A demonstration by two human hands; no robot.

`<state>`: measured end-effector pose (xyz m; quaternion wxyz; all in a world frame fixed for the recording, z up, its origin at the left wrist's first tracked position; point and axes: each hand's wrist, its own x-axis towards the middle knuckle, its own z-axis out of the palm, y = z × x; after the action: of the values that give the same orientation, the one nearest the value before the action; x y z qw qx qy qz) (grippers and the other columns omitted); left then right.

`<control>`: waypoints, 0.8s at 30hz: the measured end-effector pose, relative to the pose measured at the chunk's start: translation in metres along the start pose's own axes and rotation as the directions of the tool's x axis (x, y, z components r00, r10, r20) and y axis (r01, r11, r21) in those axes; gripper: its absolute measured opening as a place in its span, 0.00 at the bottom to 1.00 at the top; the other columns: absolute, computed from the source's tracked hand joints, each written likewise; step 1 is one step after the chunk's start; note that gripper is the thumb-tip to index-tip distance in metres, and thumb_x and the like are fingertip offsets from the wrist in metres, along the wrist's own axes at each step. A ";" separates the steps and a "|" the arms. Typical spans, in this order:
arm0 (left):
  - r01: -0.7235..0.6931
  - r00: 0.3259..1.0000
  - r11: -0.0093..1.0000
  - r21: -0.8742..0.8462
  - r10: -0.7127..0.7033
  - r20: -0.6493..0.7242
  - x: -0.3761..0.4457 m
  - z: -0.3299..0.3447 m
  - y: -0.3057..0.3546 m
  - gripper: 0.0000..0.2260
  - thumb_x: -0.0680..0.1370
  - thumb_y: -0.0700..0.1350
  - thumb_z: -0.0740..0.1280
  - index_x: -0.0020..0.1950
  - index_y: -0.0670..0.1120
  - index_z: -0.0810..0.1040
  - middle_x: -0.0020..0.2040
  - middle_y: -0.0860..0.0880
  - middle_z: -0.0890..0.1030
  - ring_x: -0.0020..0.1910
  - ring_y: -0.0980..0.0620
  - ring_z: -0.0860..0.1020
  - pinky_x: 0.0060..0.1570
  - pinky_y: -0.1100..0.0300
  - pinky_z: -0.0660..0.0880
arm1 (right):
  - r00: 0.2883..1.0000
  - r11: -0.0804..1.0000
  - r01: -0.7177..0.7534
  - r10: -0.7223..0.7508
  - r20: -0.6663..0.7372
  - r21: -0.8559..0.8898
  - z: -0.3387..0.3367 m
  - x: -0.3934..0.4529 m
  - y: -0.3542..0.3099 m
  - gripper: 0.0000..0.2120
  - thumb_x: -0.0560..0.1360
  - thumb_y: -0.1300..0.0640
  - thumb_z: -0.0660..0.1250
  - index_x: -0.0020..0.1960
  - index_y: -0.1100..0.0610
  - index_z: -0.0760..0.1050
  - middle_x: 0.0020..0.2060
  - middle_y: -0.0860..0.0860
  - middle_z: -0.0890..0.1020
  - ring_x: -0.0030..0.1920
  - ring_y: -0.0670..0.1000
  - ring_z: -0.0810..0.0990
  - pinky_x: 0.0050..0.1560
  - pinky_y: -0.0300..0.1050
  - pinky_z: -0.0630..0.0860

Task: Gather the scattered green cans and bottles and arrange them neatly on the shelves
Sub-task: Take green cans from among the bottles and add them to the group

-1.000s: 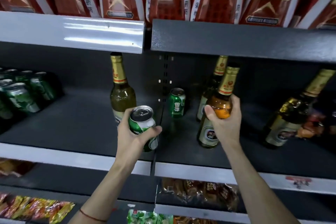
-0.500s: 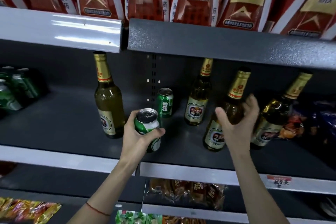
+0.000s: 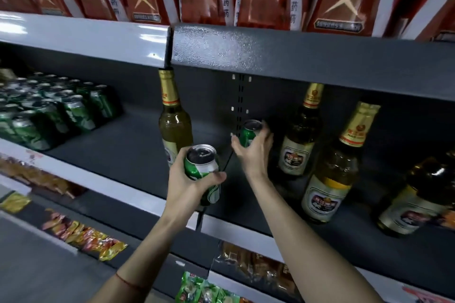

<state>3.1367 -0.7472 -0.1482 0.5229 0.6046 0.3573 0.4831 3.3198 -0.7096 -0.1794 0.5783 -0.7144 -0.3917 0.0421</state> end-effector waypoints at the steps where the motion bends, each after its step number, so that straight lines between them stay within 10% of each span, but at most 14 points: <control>1: 0.001 1.000 1.000 0.005 -0.001 -0.016 -0.001 -0.002 0.001 0.26 0.61 0.42 0.80 0.58 0.46 0.79 0.45 0.55 0.86 0.44 0.59 0.84 0.44 0.67 0.78 | 0.999 1.000 -0.018 0.018 -0.029 -0.015 0.008 0.007 0.004 0.42 0.72 0.53 0.78 0.77 0.67 0.62 0.69 0.66 0.71 0.72 0.66 0.69 0.71 0.51 0.66; 13: -0.019 0.994 0.998 0.052 0.024 -0.106 -0.007 -0.058 0.008 0.25 0.60 0.44 0.81 0.55 0.44 0.79 0.44 0.54 0.83 0.43 0.56 0.81 0.45 0.63 0.78 | 0.972 0.984 -0.142 0.160 -0.173 0.111 0.027 0.007 0.019 0.35 0.69 0.58 0.77 0.71 0.64 0.66 0.65 0.67 0.76 0.66 0.68 0.75 0.70 0.59 0.71; 24: -0.070 0.987 0.997 0.018 0.072 -0.147 0.062 -0.203 -0.008 0.24 0.73 0.41 0.80 0.63 0.46 0.73 0.51 0.51 0.82 0.48 0.58 0.82 0.52 0.62 0.79 | 0.981 0.949 -0.045 0.101 -0.166 0.311 0.048 -0.116 -0.109 0.37 0.68 0.71 0.77 0.65 0.44 0.64 0.60 0.46 0.75 0.56 0.40 0.76 0.62 0.33 0.74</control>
<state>2.9598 -0.6296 -0.1456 0.4736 0.5828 0.3763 0.5425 3.1594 -0.7394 -0.1470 0.7129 -0.6310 -0.3001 0.0591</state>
